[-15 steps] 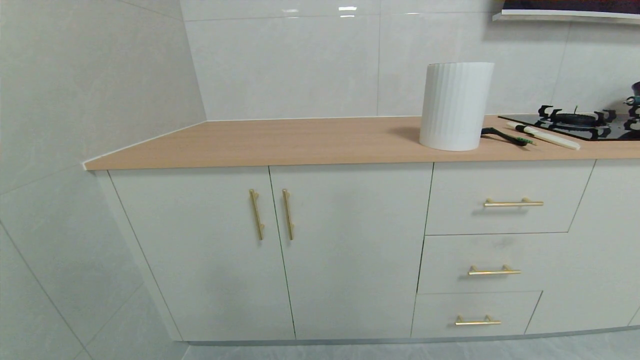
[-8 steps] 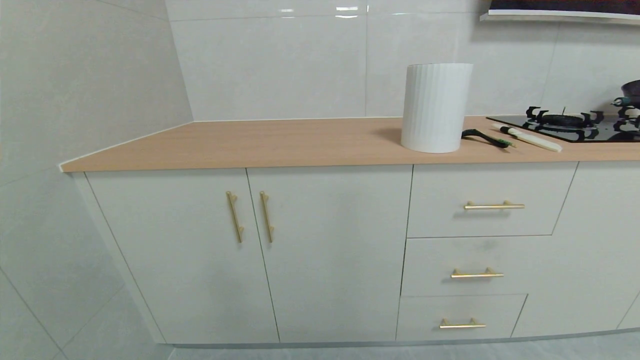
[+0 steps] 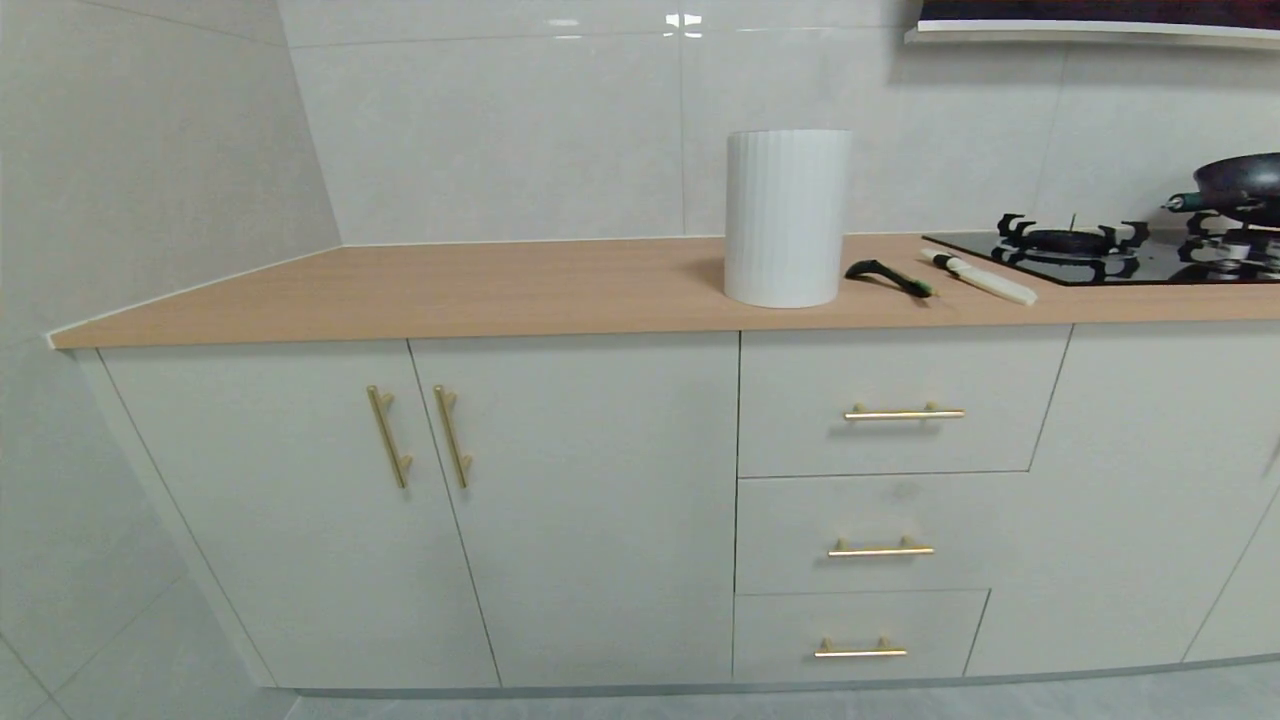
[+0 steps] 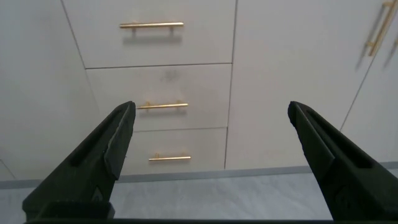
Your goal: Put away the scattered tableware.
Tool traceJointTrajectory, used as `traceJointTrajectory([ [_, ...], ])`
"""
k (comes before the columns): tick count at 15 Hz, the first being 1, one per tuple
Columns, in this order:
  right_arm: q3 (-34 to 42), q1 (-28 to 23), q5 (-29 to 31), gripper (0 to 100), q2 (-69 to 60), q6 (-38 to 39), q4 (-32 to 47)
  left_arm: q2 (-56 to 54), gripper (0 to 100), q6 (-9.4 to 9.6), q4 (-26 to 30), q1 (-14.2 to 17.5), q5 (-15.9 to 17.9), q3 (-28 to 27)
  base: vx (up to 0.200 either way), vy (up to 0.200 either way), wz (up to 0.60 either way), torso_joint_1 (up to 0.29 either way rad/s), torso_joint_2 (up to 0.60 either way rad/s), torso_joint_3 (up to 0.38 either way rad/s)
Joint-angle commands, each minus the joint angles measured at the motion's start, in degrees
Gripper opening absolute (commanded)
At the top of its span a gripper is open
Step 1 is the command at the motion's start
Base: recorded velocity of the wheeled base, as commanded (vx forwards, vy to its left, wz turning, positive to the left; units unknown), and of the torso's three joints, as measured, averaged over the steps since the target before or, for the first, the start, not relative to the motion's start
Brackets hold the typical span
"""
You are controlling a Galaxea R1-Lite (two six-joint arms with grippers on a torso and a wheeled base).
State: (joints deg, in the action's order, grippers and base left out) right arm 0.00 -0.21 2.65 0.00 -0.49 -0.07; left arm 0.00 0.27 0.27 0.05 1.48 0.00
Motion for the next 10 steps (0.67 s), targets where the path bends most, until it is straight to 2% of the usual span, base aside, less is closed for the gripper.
traceJointTrajectory([
  [1,0.0,-0.1,0.0,100,0.1,0.0,0.0,0.0,100,0.0,0.0,0.0,0.0,0.0,0.0,0.0,0.0,0.0,0.0,0.0],
  [4,0.0,-0.1,-0.1,100,0.1,0.0,0.0,0.0,100,0.0,0.0,0.0,0.0,0.0,0.0,0.0,0.0,0.0,0.0,0.0],
  [9,0.0,-0.1,-0.1,100,0.1,0.0,0.0,0.0,100,0.0,0.0,0.0,0.0,0.0,0.2,0.0,0.0,0.004,0.0,0.003],
  [10,0.0,-0.1,-0.1,100,0.2,0.0,0.0,0.0,100,0.0,0.0,0.0,0.0,0.0,0.0,0.0,0.0,0.0,0.0,0.0],
])
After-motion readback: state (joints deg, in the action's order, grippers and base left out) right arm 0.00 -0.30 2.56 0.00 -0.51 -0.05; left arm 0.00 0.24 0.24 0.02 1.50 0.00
